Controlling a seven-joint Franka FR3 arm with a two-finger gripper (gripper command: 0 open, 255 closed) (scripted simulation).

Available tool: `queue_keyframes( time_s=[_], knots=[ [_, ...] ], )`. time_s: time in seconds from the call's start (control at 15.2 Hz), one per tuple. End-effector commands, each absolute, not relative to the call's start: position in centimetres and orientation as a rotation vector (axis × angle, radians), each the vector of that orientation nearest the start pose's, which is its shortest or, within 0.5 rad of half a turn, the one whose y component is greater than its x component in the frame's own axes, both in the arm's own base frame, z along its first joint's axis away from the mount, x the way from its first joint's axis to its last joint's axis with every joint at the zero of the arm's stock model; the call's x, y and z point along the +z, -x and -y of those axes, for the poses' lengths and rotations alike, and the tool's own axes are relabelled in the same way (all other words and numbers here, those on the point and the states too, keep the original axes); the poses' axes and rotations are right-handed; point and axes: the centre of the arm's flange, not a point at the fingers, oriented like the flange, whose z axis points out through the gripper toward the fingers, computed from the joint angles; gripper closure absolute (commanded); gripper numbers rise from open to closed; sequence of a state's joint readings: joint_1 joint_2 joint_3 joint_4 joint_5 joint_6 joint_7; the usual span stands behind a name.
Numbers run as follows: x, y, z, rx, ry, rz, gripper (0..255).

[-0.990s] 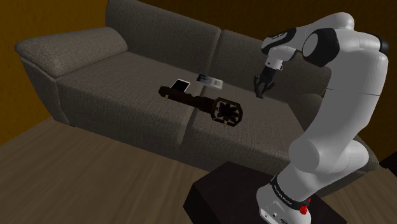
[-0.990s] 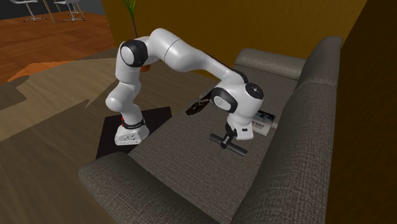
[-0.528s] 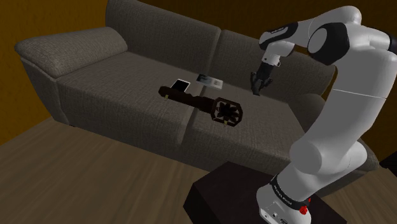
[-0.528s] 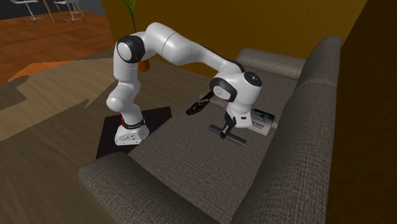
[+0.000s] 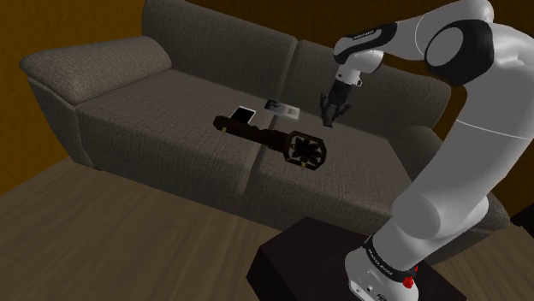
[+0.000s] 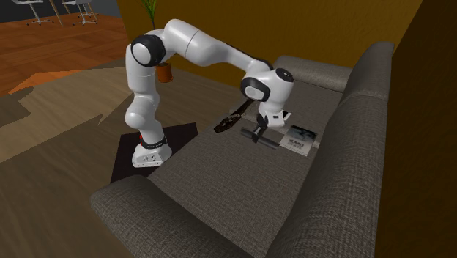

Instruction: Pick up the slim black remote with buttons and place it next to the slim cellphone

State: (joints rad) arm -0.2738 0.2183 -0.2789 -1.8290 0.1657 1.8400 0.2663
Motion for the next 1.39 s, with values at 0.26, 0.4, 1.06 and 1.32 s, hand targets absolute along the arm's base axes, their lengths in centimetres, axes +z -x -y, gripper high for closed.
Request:
queue_keyframes(
  time_s=[0.26, 0.4, 1.06, 1.32],
  knots=[
    [40.1, -53.7, 21.5, 0.274, 2.721, -1.282, 255],
    [40.1, -54.5, 19.0, 0.274, 2.721, -1.282, 255],
    [37.0, -56.1, 13.9, 0.274, 2.721, -1.282, 255],
    [34.9, -56.1, 13.9, 0.274, 2.721, -1.282, 255]
  ],
)
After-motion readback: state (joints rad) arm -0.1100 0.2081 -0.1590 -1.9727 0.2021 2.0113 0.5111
